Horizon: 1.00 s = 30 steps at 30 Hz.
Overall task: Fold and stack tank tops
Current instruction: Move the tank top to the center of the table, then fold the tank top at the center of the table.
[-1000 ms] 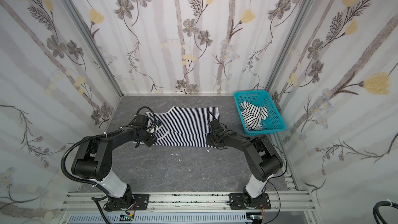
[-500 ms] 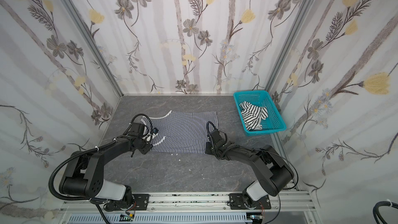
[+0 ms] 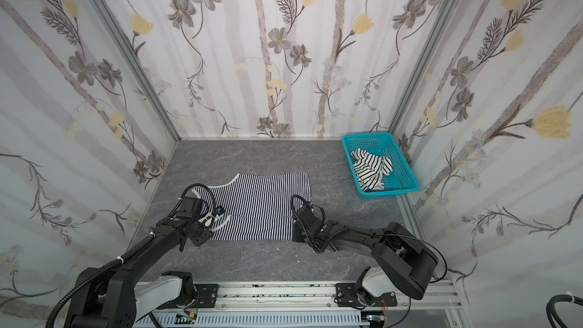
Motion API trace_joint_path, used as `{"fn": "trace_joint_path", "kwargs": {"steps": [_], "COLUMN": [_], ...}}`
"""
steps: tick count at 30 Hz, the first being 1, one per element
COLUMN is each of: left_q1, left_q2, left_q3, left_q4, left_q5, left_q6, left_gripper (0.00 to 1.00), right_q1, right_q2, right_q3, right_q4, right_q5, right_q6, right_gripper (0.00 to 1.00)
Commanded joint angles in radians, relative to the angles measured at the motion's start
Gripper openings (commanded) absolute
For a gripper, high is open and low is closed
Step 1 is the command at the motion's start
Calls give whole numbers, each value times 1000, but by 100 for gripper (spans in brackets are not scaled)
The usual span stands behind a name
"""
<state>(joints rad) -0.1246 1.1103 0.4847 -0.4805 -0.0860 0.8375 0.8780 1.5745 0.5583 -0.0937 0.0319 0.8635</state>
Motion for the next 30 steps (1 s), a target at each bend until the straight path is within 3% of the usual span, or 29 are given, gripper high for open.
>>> {"fn": "trace_joint_path", "kwargs": {"steps": [1,11,16,22,30], "left_q1": [2,36,34,-18,-86], "left_q2": [-28,89,143,324,749], "left_q3": [36,222,325,529,965], "left_q4": [-70,-64,-63,-46,-7], "left_q5": [-8,95,132,211,270], "left_q6": [-2,-118,-151,-228,-366], "left_gripper": [70,74,74,75,75], "right_q1": [2,-24,-66,-253,-485], "right_q2": [-39,-74,-117,-94,167], "right_q3": [18,74,135,236,490], "right_q4": [-327,-359,-360,-332,-302], "right_q5": [-32,-8,1,-10,-31], "right_q6": [37,29,3,-107,-258], "right_gripper": [32,36,46,52,52]}}
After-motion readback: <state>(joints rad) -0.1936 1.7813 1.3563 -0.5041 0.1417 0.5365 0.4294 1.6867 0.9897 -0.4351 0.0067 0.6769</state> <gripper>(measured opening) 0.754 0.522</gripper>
